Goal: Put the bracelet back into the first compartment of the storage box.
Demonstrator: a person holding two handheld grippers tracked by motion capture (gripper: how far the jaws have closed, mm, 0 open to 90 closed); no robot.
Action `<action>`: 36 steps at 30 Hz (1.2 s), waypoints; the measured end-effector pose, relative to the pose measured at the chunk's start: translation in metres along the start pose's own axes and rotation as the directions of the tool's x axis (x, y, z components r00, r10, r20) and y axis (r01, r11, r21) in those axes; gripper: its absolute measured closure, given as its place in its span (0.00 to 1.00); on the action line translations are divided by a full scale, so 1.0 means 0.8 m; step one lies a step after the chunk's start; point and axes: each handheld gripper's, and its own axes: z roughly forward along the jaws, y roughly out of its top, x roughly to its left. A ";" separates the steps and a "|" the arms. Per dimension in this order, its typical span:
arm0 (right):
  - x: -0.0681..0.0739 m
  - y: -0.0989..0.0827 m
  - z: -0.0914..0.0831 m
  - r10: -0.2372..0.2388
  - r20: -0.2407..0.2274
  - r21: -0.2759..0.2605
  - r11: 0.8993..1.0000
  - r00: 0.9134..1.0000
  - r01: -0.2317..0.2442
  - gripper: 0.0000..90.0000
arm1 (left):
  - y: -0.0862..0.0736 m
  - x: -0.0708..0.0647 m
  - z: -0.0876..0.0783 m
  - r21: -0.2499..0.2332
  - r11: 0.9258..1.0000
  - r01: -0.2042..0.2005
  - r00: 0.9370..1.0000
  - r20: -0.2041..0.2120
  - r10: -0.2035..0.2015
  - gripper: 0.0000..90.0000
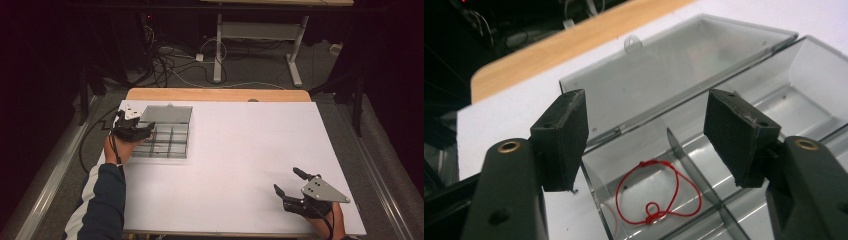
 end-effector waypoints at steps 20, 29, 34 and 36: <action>0.001 0.000 0.002 0.000 0.012 0.013 1.000 1.000 0.000 0.23 | -0.008 -0.024 -0.017 -0.117 0.993 0.003 0.998 0.062 0.004 0.22; 0.002 0.000 0.002 -0.001 0.009 0.019 1.000 1.000 0.000 0.23 | -0.004 -0.035 -0.031 -0.159 0.987 -0.019 0.996 0.078 0.032 0.22; 0.003 0.000 0.002 -0.008 0.006 0.016 1.000 1.000 0.008 0.23 | 0.001 -0.046 -0.040 -0.186 0.982 -0.039 0.994 0.090 0.056 0.22; 0.003 0.000 0.002 -0.006 0.006 0.016 1.000 1.000 0.006 0.23 | 0.003 -0.050 -0.043 -0.193 0.980 -0.046 0.993 0.094 0.065 0.22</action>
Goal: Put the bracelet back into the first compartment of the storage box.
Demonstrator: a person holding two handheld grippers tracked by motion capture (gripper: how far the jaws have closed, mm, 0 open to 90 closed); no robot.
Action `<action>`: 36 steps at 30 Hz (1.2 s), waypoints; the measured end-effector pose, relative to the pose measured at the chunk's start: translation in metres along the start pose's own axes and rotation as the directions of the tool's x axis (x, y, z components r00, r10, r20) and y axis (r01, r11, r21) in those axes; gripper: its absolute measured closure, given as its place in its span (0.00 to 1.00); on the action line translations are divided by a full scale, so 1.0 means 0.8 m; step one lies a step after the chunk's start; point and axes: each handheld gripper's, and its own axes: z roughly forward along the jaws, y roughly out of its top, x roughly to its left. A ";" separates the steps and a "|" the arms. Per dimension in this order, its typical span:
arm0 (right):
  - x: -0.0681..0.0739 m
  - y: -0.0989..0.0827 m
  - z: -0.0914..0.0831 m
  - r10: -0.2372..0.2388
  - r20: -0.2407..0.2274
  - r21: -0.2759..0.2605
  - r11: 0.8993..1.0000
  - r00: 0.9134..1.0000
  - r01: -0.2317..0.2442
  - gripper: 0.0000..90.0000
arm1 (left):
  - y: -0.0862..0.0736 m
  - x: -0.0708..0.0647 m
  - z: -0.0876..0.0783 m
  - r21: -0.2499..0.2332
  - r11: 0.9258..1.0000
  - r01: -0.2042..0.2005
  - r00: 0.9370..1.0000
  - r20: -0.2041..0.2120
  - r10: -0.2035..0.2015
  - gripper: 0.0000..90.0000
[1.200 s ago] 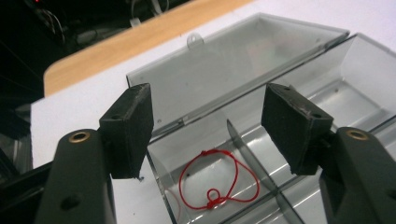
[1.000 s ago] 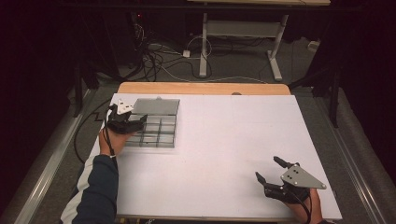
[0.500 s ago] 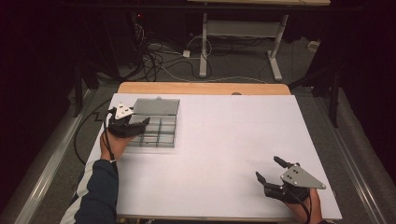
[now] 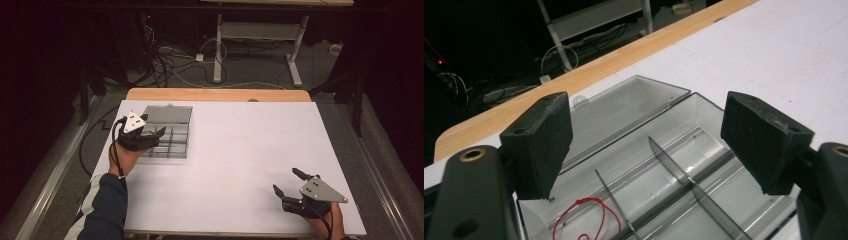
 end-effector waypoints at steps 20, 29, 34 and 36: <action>0.001 0.000 -0.001 -0.004 -0.004 0.000 1.000 1.000 0.004 0.23 | 0.019 -0.040 -0.027 -0.090 0.991 -0.099 0.993 0.047 0.104 0.22; 0.002 0.001 -0.001 -0.007 -0.006 -0.002 1.000 1.000 0.006 0.24 | 0.025 -0.053 -0.037 -0.099 0.988 -0.116 0.989 0.076 0.123 0.22; 0.002 0.001 0.000 -0.015 -0.007 0.000 1.000 1.000 0.015 0.24 | 0.028 -0.061 -0.045 -0.118 0.984 -0.130 0.986 0.086 0.140 0.22; 0.002 0.001 -0.001 -0.012 -0.006 0.000 1.000 1.000 0.012 0.24 | 0.029 -0.065 -0.047 -0.115 0.984 -0.134 0.986 0.087 0.144 0.22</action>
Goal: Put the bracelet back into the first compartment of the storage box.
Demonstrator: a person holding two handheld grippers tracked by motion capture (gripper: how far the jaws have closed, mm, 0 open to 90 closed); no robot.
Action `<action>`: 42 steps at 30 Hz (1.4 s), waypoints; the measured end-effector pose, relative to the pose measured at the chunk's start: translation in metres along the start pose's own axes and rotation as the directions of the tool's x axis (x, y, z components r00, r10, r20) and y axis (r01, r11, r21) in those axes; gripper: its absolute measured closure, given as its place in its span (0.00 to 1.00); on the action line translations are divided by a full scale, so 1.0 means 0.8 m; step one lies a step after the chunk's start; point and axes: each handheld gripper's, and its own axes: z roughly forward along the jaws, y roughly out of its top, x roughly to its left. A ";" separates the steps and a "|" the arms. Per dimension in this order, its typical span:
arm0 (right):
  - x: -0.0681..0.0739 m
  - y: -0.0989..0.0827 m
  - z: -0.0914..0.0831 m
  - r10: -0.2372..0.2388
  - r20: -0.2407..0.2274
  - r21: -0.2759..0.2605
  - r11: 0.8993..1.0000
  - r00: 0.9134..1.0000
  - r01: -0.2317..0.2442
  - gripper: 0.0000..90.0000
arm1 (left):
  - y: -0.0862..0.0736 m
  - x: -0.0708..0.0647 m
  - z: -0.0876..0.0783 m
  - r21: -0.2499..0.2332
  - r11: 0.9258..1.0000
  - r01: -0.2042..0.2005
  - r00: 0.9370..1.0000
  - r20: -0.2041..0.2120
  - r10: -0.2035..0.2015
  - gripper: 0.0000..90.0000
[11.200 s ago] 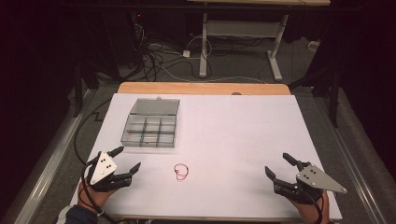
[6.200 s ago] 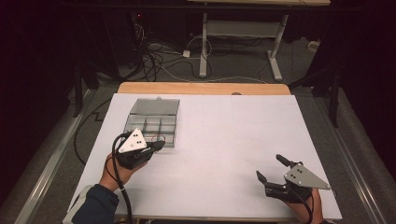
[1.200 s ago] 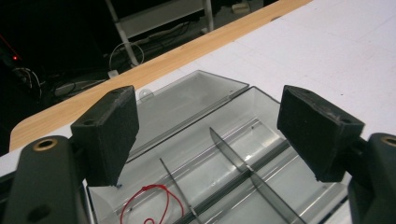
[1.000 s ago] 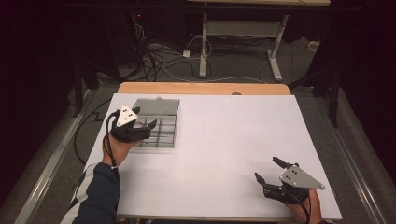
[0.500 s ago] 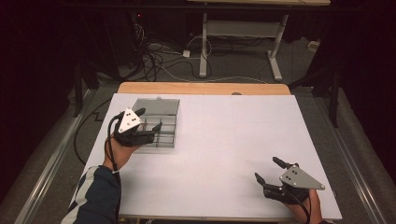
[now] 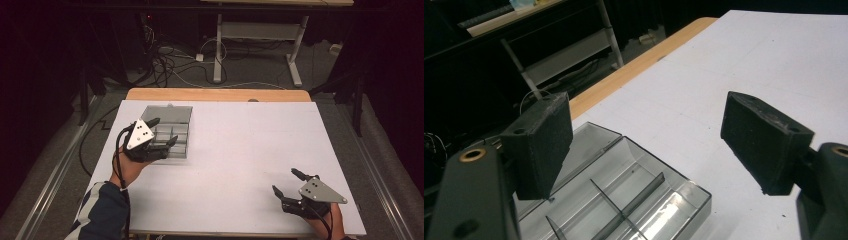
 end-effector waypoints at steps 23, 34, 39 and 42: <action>0.000 0.000 -0.001 -0.005 -0.011 -0.007 1.000 1.000 0.005 0.24 | 0.007 -0.039 -0.016 -0.039 0.997 -0.067 0.997 0.041 0.069 0.22; 0.001 0.000 0.000 -0.006 -0.012 -0.006 1.000 1.000 0.006 0.24 | 0.003 -0.052 -0.027 -0.049 0.994 -0.098 0.994 0.051 0.100 0.22; 0.001 0.000 -0.001 -0.005 -0.012 -0.007 1.000 1.000 0.005 0.24 | -0.004 -0.058 -0.030 -0.041 0.993 -0.108 0.993 0.046 0.110 0.22; 0.001 0.000 0.000 -0.007 -0.013 -0.005 1.000 1.000 0.007 0.24 | -0.008 -0.062 -0.032 -0.036 0.993 -0.115 0.993 0.028 0.116 0.22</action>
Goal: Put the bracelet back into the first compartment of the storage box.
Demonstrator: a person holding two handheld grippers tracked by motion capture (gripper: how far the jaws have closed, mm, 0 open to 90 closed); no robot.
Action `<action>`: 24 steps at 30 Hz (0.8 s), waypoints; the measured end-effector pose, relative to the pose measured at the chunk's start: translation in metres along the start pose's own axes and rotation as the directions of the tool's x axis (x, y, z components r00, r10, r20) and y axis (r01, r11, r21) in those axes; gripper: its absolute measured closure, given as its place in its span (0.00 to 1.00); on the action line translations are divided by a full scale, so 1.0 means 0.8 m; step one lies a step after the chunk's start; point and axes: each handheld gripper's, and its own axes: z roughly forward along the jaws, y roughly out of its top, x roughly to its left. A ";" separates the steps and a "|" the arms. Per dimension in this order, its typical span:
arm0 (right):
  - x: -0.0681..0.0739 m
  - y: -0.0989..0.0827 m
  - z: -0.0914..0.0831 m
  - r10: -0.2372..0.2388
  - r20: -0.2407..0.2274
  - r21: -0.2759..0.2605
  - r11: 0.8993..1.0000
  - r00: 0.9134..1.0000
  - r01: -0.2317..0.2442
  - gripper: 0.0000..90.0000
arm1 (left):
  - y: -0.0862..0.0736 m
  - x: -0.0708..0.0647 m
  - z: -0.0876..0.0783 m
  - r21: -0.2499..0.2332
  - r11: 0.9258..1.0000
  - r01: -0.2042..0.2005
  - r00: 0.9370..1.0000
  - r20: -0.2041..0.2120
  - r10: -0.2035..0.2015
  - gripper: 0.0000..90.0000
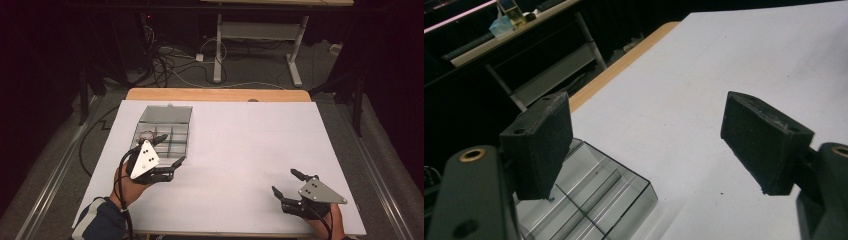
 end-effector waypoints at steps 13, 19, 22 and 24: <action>0.001 0.000 -0.001 -0.007 -0.002 -0.002 1.000 1.000 0.006 0.24 | -0.027 -0.017 -0.005 0.030 0.999 -0.034 0.999 -0.004 0.034 0.22; 0.001 0.001 -0.001 -0.011 -0.002 -0.005 1.000 1.000 0.011 0.24 | -0.039 -0.020 -0.007 0.029 0.999 -0.043 0.999 -0.009 0.043 0.22; 0.001 0.000 -0.001 -0.008 -0.001 -0.003 1.000 1.000 0.008 0.24 | -0.048 -0.022 -0.007 0.044 0.998 -0.043 0.999 -0.003 0.043 0.22; 0.001 0.000 -0.001 -0.009 -0.001 -0.006 1.000 1.000 0.009 0.24 | -0.054 -0.023 -0.006 0.058 0.998 -0.038 0.999 0.003 0.038 0.22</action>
